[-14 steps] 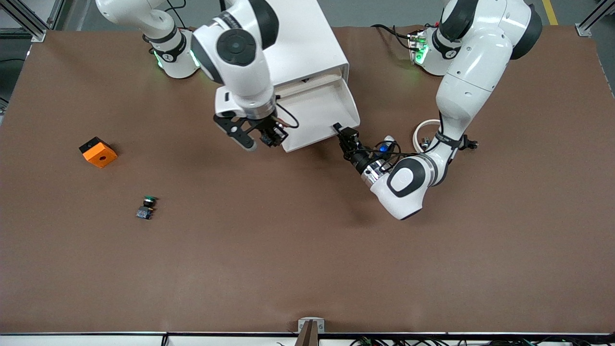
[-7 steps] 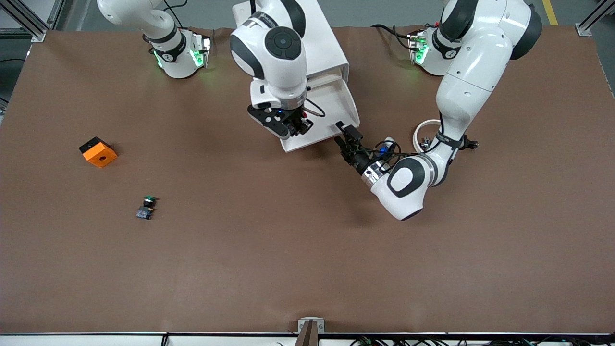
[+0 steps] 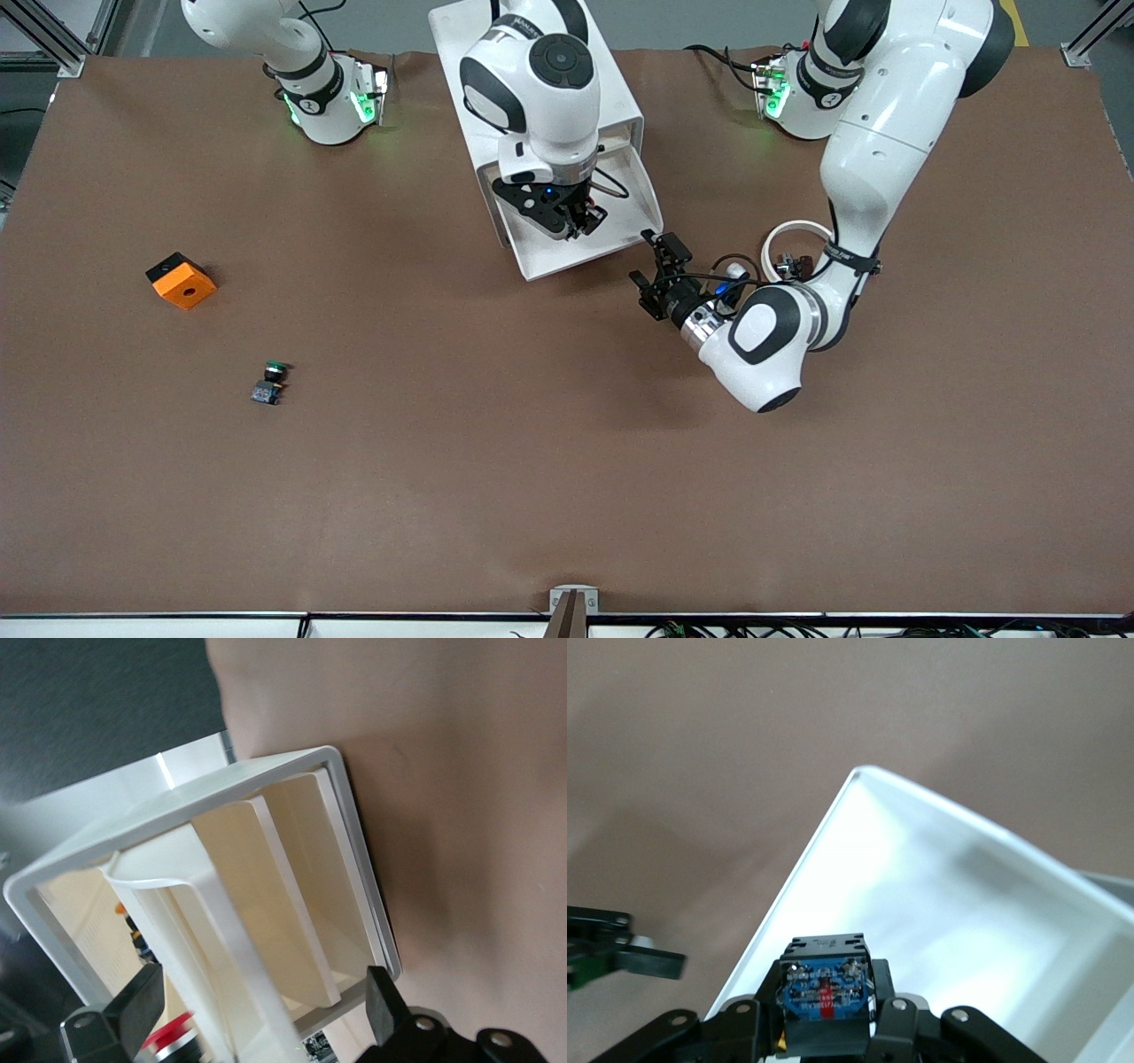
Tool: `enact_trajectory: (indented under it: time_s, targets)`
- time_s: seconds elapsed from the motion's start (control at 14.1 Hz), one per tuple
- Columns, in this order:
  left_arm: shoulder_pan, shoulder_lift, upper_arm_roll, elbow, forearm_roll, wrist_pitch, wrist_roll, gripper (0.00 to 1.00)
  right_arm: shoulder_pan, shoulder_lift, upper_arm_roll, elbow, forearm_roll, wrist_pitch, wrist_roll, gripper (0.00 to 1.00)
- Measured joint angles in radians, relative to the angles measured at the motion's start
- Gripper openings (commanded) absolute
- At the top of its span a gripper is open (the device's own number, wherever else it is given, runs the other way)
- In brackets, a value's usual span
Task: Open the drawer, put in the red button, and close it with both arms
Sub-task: 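Lower the red button into the open drawer and open the right gripper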
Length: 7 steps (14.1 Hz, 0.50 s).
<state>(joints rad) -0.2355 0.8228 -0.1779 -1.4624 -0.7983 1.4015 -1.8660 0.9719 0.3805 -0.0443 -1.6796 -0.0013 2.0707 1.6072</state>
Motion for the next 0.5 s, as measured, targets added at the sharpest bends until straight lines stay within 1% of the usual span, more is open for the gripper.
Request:
enact_trajectory:
  time_s: [0.28,0.35,0.5]
  targets:
    - [0.044,-0.065,0.001,0.001,0.118,0.004,0.232,1.0,0.037,0.027,0.0,0.008,-0.022,0.031,0.078,0.0]
    - [0.056,-0.083,0.001,0.0,0.148,0.023,0.291,1.0,0.044,0.036,0.0,0.017,-0.023,0.036,0.091,0.0]
    - [0.085,-0.124,0.001,-0.018,0.203,0.108,0.403,1.0,0.05,0.05,-0.001,0.035,-0.023,0.037,0.113,0.0]
